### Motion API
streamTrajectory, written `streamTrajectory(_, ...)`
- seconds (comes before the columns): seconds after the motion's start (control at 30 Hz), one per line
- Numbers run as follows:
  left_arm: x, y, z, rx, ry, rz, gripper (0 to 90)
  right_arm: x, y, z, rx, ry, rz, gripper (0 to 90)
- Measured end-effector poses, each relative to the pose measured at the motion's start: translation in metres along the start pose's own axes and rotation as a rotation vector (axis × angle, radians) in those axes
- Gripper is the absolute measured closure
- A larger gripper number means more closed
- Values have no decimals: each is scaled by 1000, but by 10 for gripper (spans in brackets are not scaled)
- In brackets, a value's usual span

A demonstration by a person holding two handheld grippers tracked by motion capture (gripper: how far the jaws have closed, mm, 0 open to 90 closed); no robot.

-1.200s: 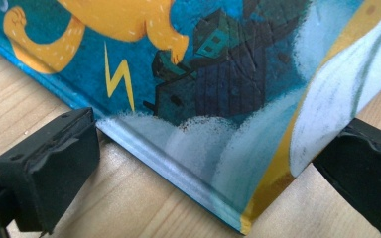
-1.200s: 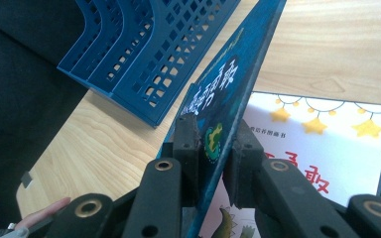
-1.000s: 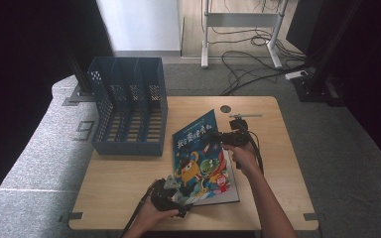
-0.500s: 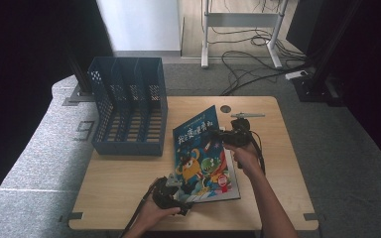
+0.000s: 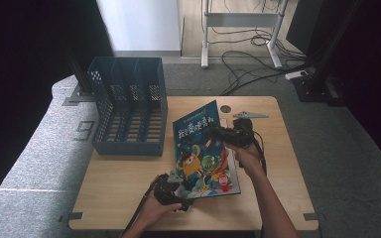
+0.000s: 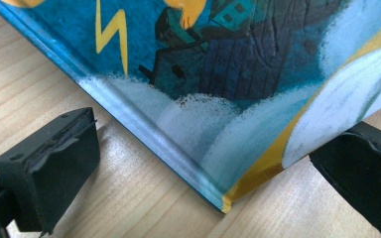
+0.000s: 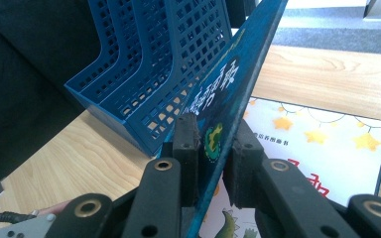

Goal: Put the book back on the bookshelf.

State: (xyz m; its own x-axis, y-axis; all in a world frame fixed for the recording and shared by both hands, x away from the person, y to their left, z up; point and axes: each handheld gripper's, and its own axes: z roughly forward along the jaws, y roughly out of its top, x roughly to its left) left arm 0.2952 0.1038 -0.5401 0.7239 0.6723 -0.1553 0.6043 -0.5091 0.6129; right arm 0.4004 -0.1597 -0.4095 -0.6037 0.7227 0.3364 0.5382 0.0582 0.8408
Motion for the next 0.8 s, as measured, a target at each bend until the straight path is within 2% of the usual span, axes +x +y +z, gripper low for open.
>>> streamTrajectory(0.27,4,4,3,-5,11,-9,0,7,5,-3,-35,2,-54,769)
streamTrajectory(0.47,8,7,5,-8,19,-12,0,6,7,-3,-45,-10,-64,768)
streamTrajectory(0.8,11,11,7,-6,42,-21,0,6,5,-7,-95,-6,-82,770)
